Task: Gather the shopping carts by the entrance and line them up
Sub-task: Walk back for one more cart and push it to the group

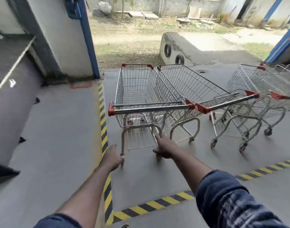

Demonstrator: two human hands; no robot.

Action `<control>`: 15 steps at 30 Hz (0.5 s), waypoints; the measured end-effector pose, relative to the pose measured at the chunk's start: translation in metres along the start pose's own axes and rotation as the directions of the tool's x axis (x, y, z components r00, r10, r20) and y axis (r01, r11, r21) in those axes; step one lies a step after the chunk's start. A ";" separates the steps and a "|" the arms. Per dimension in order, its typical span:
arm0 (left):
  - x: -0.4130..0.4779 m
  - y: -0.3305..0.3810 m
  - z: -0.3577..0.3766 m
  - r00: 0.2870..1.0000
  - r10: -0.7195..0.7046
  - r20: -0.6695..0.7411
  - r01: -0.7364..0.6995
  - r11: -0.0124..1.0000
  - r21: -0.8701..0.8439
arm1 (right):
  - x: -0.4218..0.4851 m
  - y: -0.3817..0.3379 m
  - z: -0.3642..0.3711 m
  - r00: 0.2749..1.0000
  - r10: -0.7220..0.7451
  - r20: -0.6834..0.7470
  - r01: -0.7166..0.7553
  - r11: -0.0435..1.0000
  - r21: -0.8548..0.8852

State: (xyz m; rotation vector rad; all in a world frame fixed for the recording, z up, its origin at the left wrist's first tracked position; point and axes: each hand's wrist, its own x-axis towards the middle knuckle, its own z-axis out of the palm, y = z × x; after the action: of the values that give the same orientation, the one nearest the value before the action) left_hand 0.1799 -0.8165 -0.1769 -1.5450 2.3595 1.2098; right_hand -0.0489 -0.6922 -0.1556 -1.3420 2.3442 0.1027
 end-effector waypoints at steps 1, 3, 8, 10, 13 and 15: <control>-0.013 -0.012 0.005 0.999 -0.048 0.000 0.048 0.999 -0.006 | -0.002 -0.004 0.008 1.000 -0.023 0.013 0.023 1.000 0.004; -0.040 -0.035 0.018 0.990 -0.138 -0.011 0.138 0.990 -0.012 | -0.010 -0.013 0.027 0.996 -0.082 0.023 0.082 0.997 -0.005; -0.126 -0.079 0.063 0.960 -0.279 -0.023 0.280 0.959 0.050 | -0.053 -0.043 0.080 0.959 -0.281 0.036 0.282 0.958 -0.049; -0.164 -0.097 0.082 0.948 -0.317 -0.032 0.318 0.947 0.052 | -0.071 -0.055 0.108 0.940 -0.333 0.076 0.335 0.942 -0.007; -0.220 -0.128 0.102 0.909 -0.413 -0.058 0.414 0.910 0.021 | -0.101 -0.082 0.146 0.898 -0.420 0.132 0.420 0.907 0.028; -0.255 -0.148 0.108 0.878 -0.473 -0.081 0.472 0.881 -0.025 | -0.120 -0.108 0.163 0.854 -0.491 0.171 0.494 0.869 0.027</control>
State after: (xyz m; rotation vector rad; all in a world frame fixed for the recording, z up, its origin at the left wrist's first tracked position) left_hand 0.3870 -0.5847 -0.2200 -2.0466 1.8426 1.0456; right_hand 0.1481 -0.6079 -0.2384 -1.8204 1.7952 0.0784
